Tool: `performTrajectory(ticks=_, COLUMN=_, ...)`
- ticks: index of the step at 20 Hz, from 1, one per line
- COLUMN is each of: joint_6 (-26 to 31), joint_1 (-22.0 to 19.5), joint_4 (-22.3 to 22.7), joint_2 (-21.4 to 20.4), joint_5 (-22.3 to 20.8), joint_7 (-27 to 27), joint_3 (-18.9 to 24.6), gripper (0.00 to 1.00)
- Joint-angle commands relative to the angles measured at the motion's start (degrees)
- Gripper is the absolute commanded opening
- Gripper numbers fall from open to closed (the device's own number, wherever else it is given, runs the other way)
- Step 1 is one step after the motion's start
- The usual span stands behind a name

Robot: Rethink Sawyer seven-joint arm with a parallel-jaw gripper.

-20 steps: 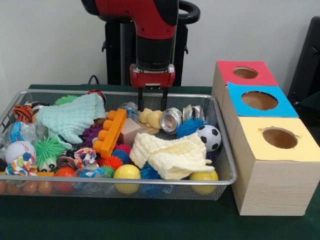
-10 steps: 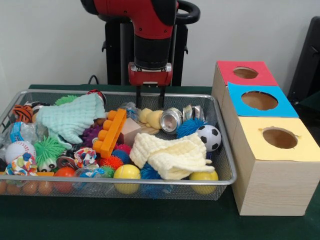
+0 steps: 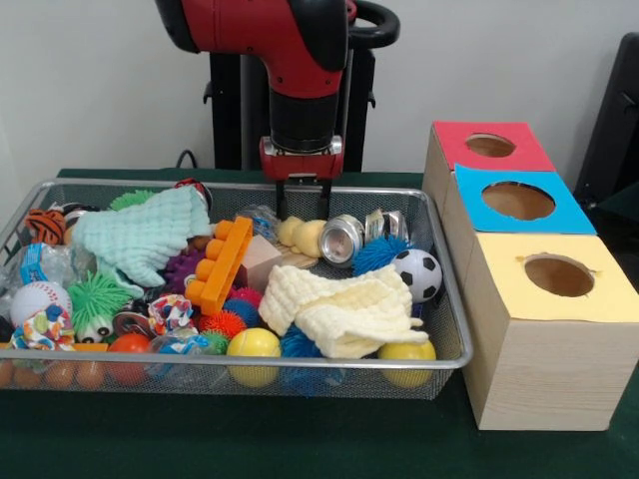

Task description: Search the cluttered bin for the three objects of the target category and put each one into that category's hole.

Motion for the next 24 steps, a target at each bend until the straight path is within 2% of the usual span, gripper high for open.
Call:
performTrajectory(ticks=1, joint_6=-0.30, joint_1=-3.05, joint_4=-3.44, joint_2=5.71, joint_5=-4.32, joint_7=1.50, joint_3=7.94, gripper=1.00)
performTrajectory(ticks=5, joint_6=-0.37, joint_1=-3.23, joint_4=-3.74, joint_2=5.36, joint_5=-6.84, joint_7=-0.10, joint_3=9.38, gripper=1.00)
performTrajectory(ticks=11, joint_6=-4.24, joint_1=-0.58, joint_4=-1.99, joint_2=2.63, joint_5=-9.49, joint_7=2.81, joint_3=7.38, gripper=1.00)
performTrajectory(ticks=19, joint_6=-5.06, joint_1=3.61, joint_4=-0.47, joint_2=-2.39, joint_5=-9.26, joint_7=6.50, joint_3=4.13, gripper=1.00)
performTrajectory(ticks=24, joint_6=-6.76, joint_1=6.67, joint_4=-1.73, joint_2=-2.92, joint_5=-8.64, joint_7=8.15, joint_3=1.02, gripper=1.00)
